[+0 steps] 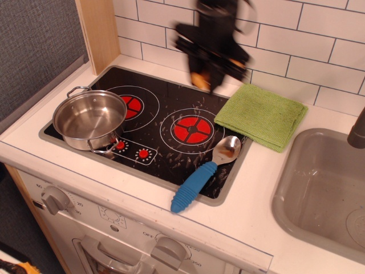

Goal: Place the drumstick on top of the green cloth.

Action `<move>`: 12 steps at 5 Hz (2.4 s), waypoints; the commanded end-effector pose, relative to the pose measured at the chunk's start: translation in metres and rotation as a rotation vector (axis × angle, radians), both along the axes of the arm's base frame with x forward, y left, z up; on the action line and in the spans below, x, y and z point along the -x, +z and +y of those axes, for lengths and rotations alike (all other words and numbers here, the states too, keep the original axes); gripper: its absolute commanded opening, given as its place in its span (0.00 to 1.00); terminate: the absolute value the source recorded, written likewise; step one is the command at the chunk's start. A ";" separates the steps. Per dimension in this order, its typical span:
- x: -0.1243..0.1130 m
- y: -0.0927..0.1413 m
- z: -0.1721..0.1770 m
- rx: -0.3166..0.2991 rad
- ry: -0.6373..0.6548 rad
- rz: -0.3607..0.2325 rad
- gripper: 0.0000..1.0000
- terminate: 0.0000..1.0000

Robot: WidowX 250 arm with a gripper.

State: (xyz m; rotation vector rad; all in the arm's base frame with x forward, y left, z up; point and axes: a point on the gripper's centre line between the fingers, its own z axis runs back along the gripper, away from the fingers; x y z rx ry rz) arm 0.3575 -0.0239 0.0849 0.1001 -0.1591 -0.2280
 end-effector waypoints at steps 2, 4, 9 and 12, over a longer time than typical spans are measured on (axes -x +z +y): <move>-0.030 -0.019 -0.007 0.013 0.001 0.001 1.00 0.00; -0.021 0.003 -0.002 0.030 0.018 -0.049 1.00 0.00; 0.015 0.026 0.000 0.093 0.135 -0.031 1.00 0.00; 0.015 0.026 0.000 0.093 0.135 -0.031 1.00 1.00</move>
